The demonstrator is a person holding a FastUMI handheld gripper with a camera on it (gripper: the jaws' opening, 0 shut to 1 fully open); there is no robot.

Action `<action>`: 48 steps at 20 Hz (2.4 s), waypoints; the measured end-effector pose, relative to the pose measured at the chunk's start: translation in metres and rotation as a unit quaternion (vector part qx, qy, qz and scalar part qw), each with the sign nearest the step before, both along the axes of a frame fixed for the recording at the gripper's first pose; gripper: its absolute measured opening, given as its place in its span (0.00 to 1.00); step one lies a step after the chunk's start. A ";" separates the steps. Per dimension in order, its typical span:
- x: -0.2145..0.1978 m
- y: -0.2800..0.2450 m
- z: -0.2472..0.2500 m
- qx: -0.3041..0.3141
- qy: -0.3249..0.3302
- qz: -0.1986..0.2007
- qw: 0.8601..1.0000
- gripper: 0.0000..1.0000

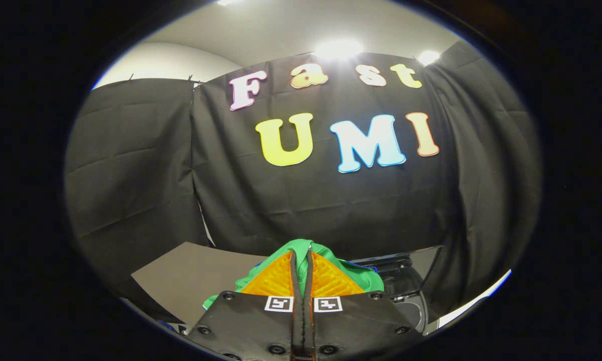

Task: Put the clothes into the washing machine and then close the washing machine lid.

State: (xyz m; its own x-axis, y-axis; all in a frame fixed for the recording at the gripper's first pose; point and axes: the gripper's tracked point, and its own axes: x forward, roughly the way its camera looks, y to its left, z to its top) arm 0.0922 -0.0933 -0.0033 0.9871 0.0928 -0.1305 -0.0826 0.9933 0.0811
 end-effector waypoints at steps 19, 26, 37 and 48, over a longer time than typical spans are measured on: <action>0.027 -0.132 -0.138 -0.017 0.106 -0.067 0.992 0.02; 0.036 -0.144 -0.216 -0.018 0.176 -0.072 0.982 0.02; 0.040 -0.145 -0.245 -0.040 0.197 -0.060 0.978 0.59; 0.060 -0.130 -0.152 -0.036 0.056 -0.052 0.996 0.97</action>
State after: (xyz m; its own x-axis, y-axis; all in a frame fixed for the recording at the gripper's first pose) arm 0.1520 -0.2230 -0.1556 0.9699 -0.0223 -0.2424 0.0260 0.9996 0.0122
